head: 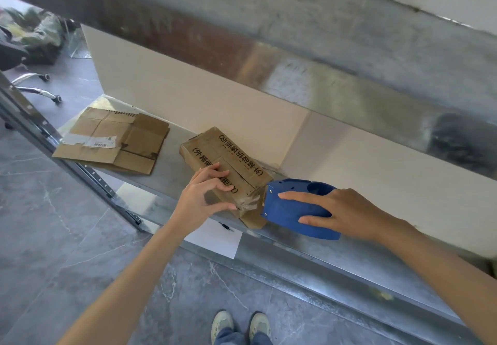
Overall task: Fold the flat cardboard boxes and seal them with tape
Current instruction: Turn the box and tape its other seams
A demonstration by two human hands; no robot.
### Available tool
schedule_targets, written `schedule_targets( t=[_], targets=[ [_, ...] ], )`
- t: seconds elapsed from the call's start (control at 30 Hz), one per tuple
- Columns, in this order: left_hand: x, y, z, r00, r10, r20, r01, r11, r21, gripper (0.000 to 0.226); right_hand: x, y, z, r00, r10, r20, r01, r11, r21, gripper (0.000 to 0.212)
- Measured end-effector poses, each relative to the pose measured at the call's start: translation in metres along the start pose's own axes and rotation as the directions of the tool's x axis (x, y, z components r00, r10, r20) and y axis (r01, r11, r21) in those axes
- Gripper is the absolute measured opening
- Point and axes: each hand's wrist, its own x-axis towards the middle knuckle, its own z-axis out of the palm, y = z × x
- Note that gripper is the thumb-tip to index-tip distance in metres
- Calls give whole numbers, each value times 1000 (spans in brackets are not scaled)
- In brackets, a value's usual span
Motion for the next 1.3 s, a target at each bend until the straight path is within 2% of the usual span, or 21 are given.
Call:
schedule_targets(
  t=[0.17, 0.27, 0.53, 0.77, 0.9, 1.0, 1.07, 1.2, 1.3],
  targets=[
    [-1, 0, 10, 997, 50, -62, -41, 990, 136, 38, 0, -1, 0, 1000, 8, -1, -8, 1000, 9, 52],
    [0, -4, 5, 995, 92, -36, -84, 980, 181, 29, -1, 0, 0, 1000, 13, 13, -13, 1000, 21, 52],
    [5, -3, -9, 996, 73, 44, -80, 977, 200, 8, -2, 3, -1, 1000, -22, 2, 22, 1000, 7, 51],
    [4, 1, -8, 998, 10, 64, -21, 986, 164, 19, 0, 2, -5, 999, -44, 8, 44, 999, 28, 53],
    [-5, 17, 3, 997, 32, 64, -50, 951, 305, 31, 5, 1, -6, 997, -74, 9, 74, 997, -23, 53],
    [-12, 30, 20, 1000, -29, -13, 32, 891, 454, 56, 9, 1, -8, 996, -92, 16, 92, 995, -35, 56],
    [-14, 40, 35, 992, -68, -105, 112, 864, 491, 66, 12, 1, -9, 996, -92, 12, 92, 995, -36, 61],
    [-14, 53, 56, 971, -68, -230, 190, 804, 563, 64, 11, 2, -6, 994, -112, 15, 112, 994, -5, 72],
    [-17, 54, 55, 974, -36, -224, 155, 829, 538, 64, 8, 0, -9, 990, -138, 40, 138, 990, -2, 73]
  ],
)
